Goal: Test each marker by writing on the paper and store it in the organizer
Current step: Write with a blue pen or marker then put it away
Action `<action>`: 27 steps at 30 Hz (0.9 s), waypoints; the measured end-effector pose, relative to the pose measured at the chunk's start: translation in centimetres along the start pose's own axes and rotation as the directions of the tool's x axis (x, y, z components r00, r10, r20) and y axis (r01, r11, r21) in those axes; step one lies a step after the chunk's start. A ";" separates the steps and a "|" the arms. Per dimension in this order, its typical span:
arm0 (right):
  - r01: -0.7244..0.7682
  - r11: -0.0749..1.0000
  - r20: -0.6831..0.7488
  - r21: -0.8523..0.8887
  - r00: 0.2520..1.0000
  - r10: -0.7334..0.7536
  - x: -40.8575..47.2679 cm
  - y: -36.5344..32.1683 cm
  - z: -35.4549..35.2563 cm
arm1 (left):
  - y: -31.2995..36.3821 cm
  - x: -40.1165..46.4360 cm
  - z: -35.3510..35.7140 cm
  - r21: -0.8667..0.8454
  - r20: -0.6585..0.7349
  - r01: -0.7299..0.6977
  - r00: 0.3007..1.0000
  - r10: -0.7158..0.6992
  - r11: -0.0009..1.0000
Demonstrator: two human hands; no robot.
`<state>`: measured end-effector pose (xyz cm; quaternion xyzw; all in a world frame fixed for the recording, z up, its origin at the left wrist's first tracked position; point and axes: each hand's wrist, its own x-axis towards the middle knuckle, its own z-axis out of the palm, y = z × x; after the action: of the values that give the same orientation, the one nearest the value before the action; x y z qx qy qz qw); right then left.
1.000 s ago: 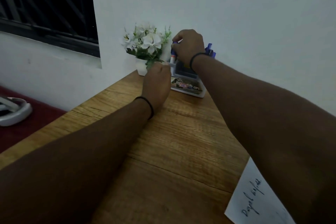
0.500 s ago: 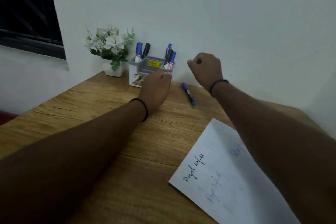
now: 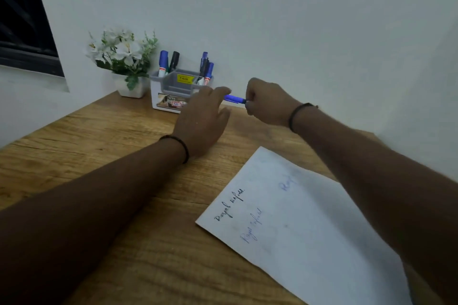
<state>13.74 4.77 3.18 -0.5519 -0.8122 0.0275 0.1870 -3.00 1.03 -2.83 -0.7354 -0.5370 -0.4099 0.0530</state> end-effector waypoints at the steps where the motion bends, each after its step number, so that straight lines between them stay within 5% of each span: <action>1: 0.040 0.999 0.005 0.029 0.999 -0.041 -1.8 0.1 -1.1 | 0.6 -0.2 -0.1 -0.010 0.019 -0.040 0.999 0.040 0.999; 9: 0.116 0.993 -0.061 -0.032 0.991 -0.118 -13.1 1.4 -2.8 | 6.0 -2.8 -0.5 -0.387 0.233 -0.122 0.946 0.225 0.914; 16: 0.039 0.998 -0.146 -0.039 0.988 -0.044 -17.3 1.1 -2.1 | 8.4 -5.1 -1.0 -0.116 0.083 -0.329 0.937 0.340 0.937; 21: -0.157 0.935 0.012 0.319 0.987 0.161 -18.9 2.5 -3.4 | 6.2 -4.3 -2.9 0.031 0.035 -0.253 0.967 0.252 0.967; 27: -0.113 0.612 0.172 0.783 0.984 -0.039 -21.7 0.7 -5.3 | 8.2 -5.5 -1.0 -0.041 0.113 -0.152 0.981 0.156 0.988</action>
<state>23.10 -15.47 2.00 -0.4252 -0.7184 0.4336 0.3393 2.79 -6.99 -2.89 -0.7980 -0.4740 -0.3698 0.0415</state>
